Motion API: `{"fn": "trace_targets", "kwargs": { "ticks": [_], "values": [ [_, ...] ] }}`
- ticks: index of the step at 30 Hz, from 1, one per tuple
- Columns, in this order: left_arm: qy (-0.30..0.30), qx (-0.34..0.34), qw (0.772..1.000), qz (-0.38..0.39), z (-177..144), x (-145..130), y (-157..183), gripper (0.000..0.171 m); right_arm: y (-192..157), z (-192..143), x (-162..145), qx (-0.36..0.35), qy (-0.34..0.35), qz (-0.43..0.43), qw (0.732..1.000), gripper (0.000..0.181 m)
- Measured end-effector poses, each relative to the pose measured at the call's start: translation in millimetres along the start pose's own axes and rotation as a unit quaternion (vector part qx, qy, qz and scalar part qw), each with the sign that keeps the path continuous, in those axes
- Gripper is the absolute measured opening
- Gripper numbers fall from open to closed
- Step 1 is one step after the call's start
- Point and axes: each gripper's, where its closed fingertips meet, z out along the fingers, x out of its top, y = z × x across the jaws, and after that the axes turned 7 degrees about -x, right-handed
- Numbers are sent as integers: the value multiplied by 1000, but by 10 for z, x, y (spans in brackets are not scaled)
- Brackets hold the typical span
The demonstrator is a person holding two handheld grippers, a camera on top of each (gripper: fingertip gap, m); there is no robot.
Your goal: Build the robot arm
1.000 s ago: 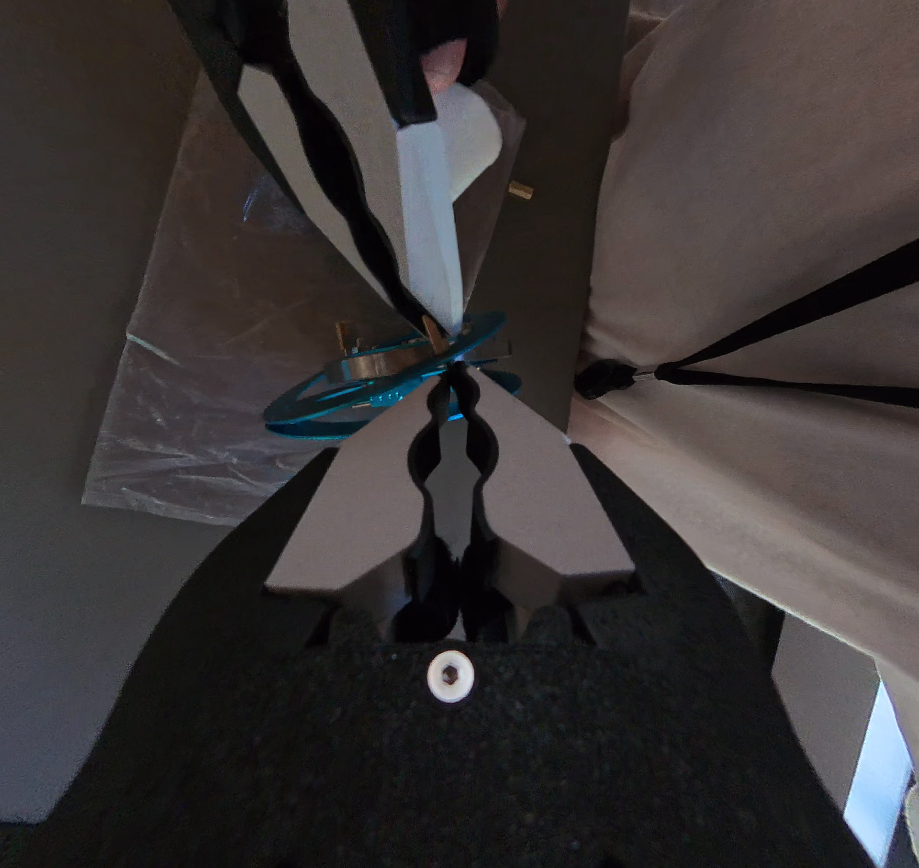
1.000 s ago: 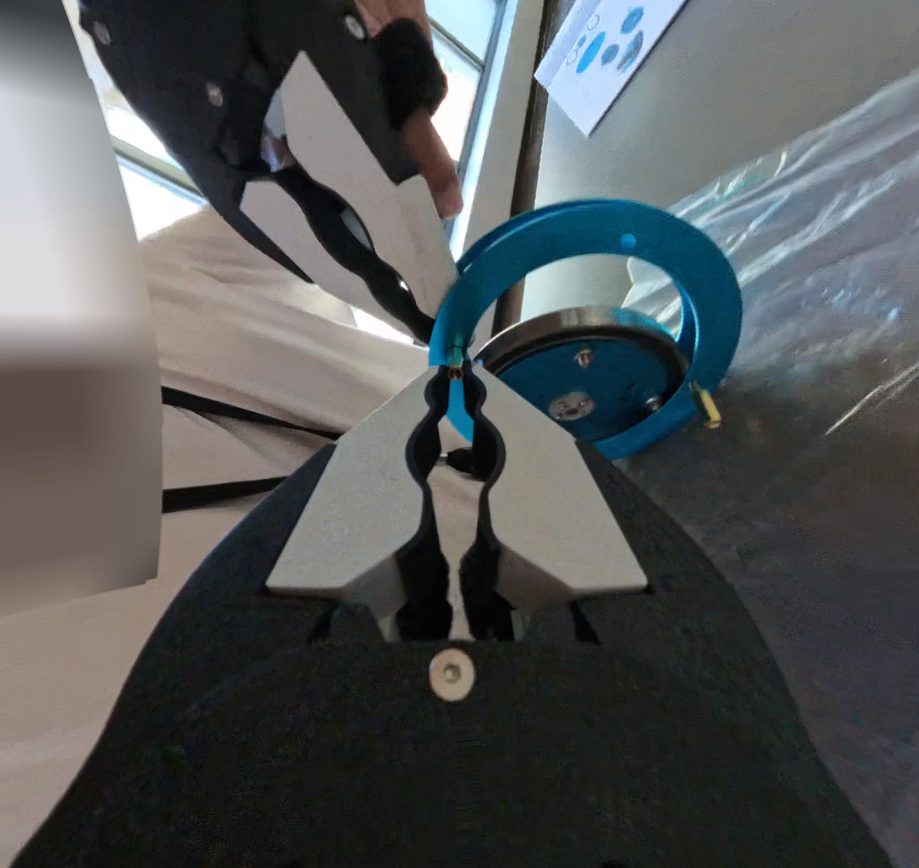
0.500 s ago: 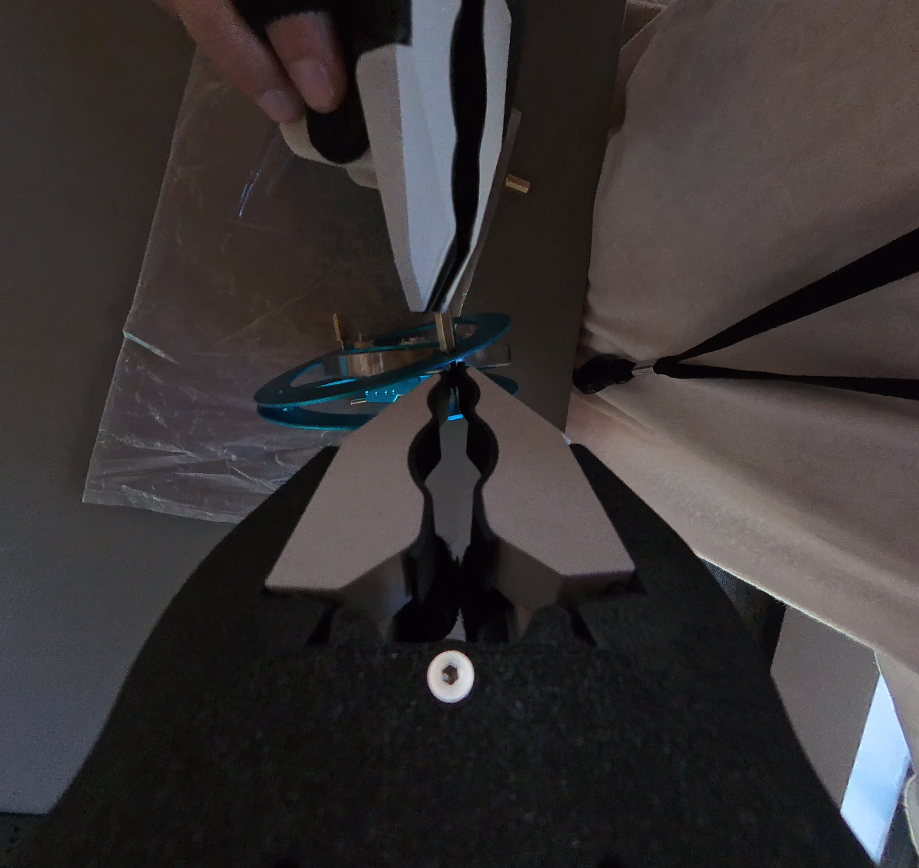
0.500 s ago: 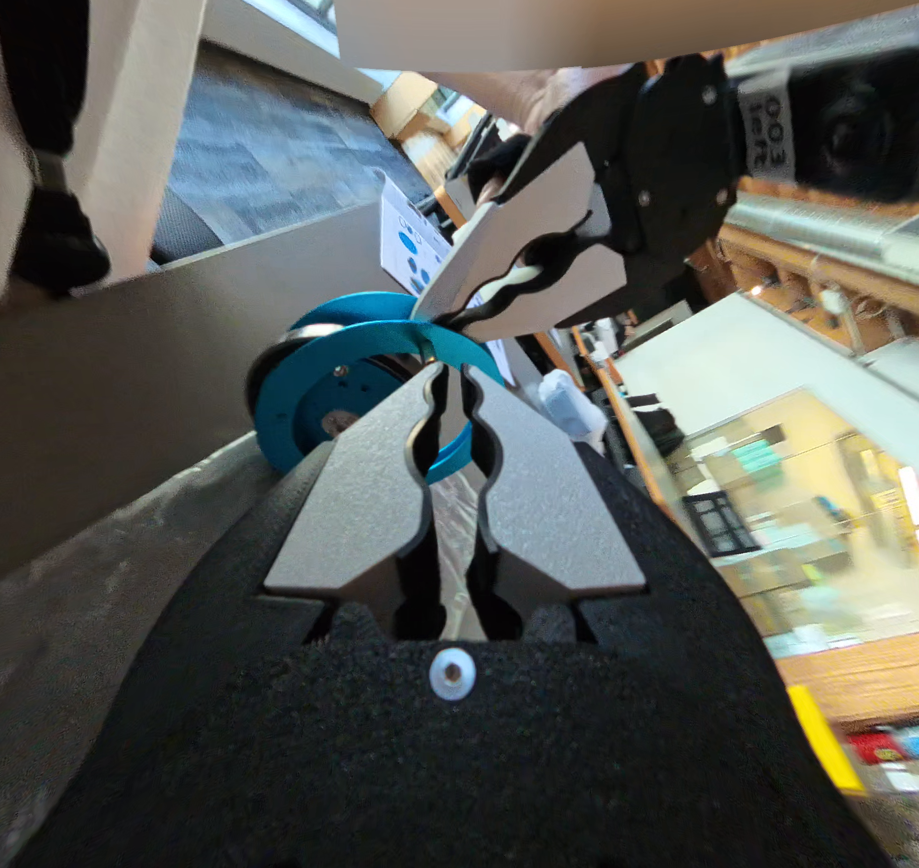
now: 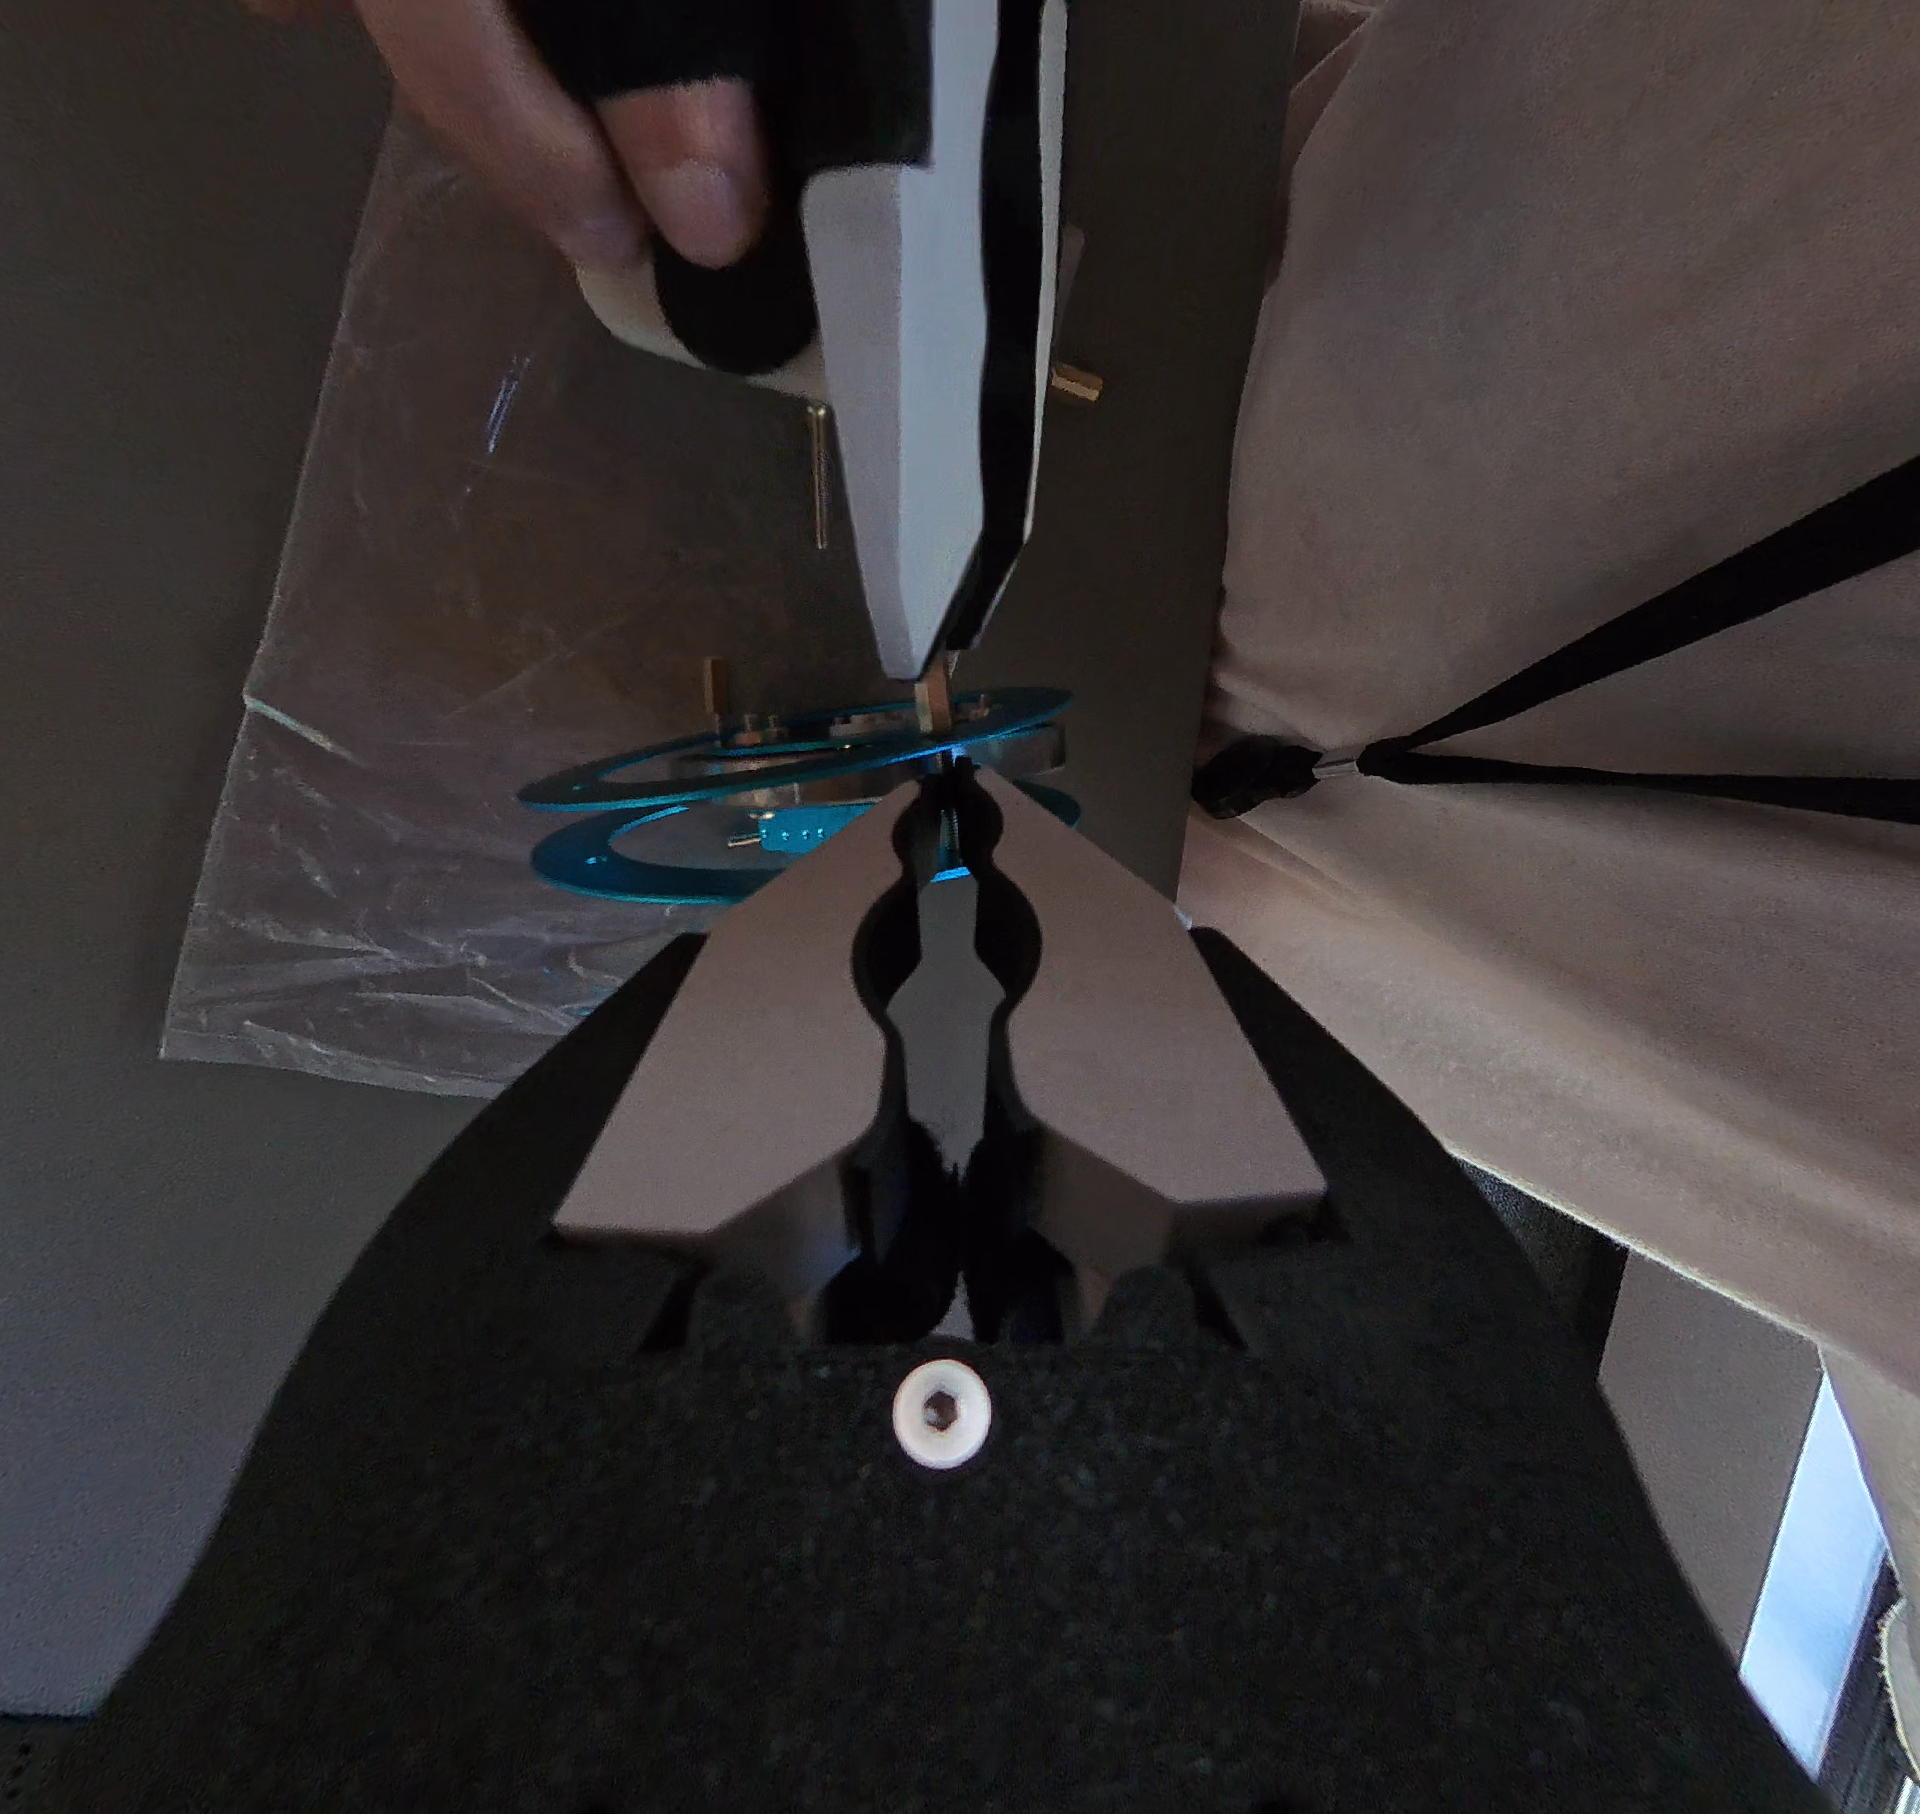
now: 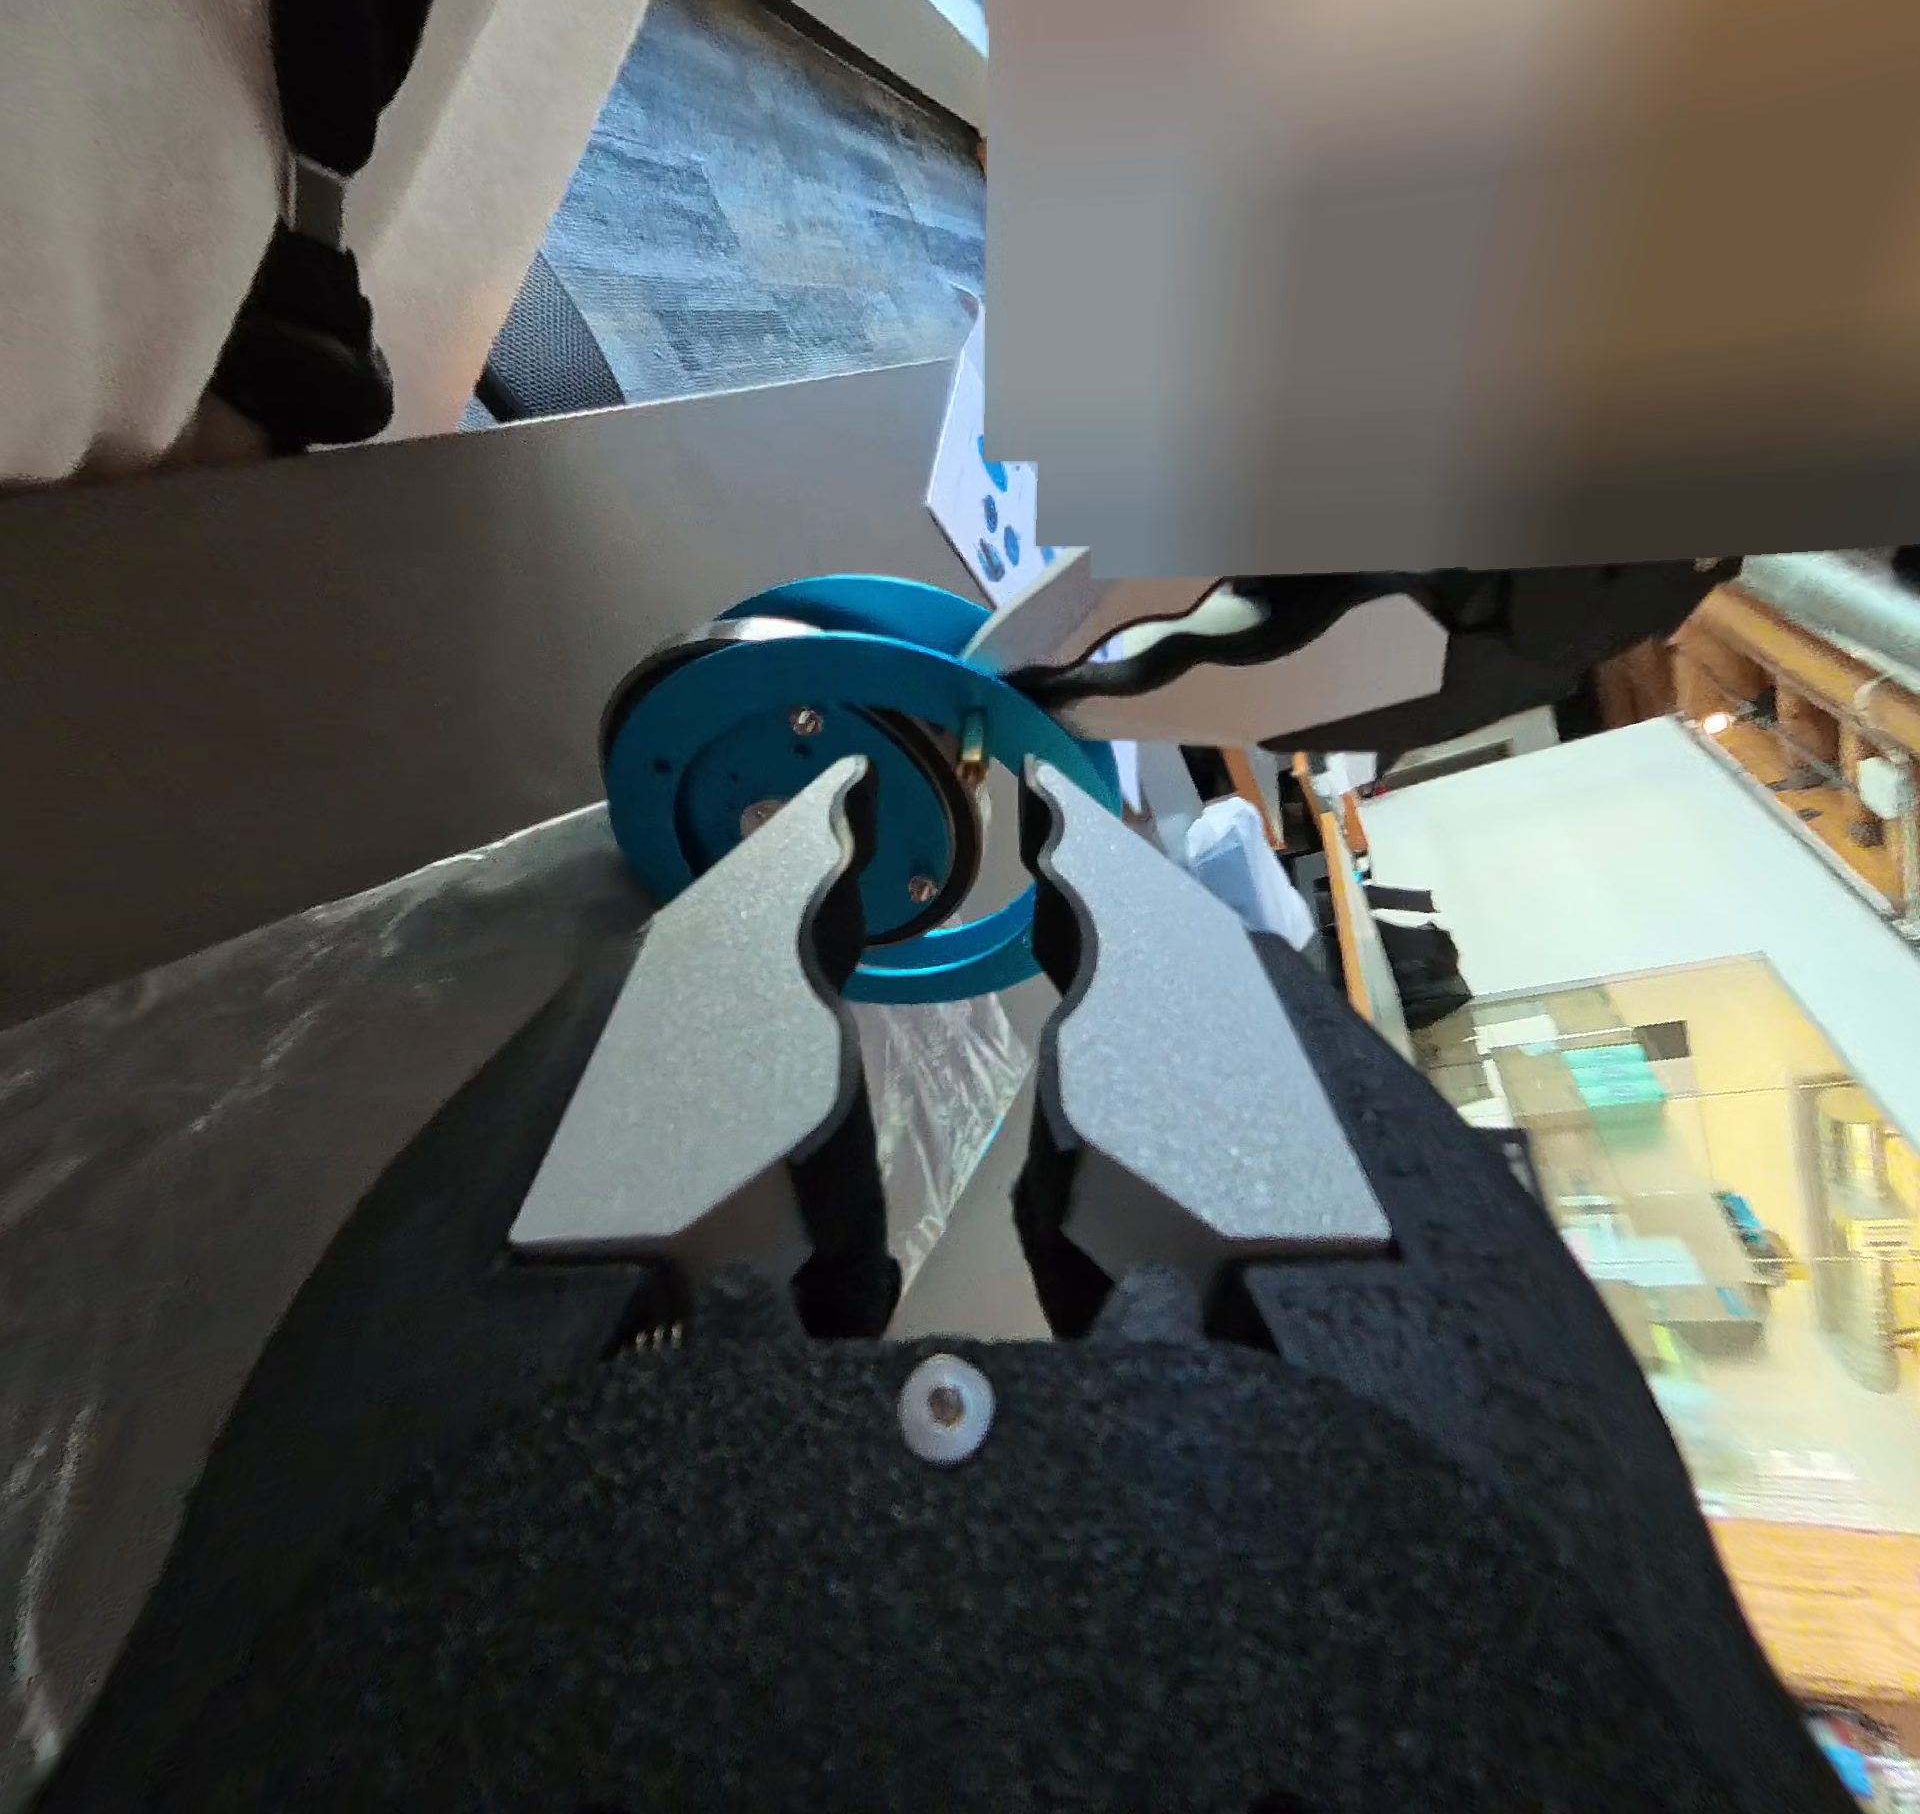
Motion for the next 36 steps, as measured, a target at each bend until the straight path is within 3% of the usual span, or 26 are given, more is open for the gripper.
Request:
{"fn": "trace_targets", "kwargs": {
  "ticks": [4,7,9,11,12,14,17,19,20,21,22,24,27,29,30,32,33,36],
  "values": [
    [-4,-4,1000,5,13,10,8,2,20,86,26,-28,17,-15,999,7],
    [-5,4,1000,3,-9,0,-18,2,64,114,-6,-27,8,-1,1000,4],
    [3,17,1000,1,-32,7,-60,2,98,118,-55,-8,-11,69,998,4],
    [3,25,1000,7,-37,8,-71,2,94,123,-71,42,-23,215,976,4],
    [3,27,1000,9,-37,8,-71,2,89,123,-67,70,-26,303,950,3],
    [1,29,1000,7,-41,-5,-73,2,73,136,-57,110,-37,488,865,3],
    [4,24,1000,5,-26,-8,-60,1,23,127,-22,130,-74,704,694,4],
    [4,14,1000,13,18,12,-8,2,-31,87,43,160,-90,796,577,4],
    [4,16,1000,16,22,23,-1,2,-30,76,53,159,-85,818,546,4],
    [5,16,1000,18,24,31,5,2,-31,66,62,154,-80,822,543,4],
    [7,14,1000,18,28,37,14,2,-30,58,71,149,-76,805,570,4],
    [5,11,1000,19,35,29,28,2,-27,36,48,127,-65,716,683,8],
    [4,9,1000,18,38,24,35,2,-73,12,54,85,-12,468,880,40],
    [3,11,1000,15,32,27,24,2,-36,14,8,4,-9,297,955,41],
    [1,11,1000,15,32,24,23,2,29,6,-2,-53,-11,213,976,36],
    [-2,11,1000,14,31,21,24,2,55,-20,58,-107,-4,61,992,8],
    [-4,10,1000,14,31,17,26,2,24,-14,64,-103,-8,26,994,6],
    [-7,8,1000,14,35,18,29,2,10,-2,17,-63,-17,35,997,20]
  ]
}}
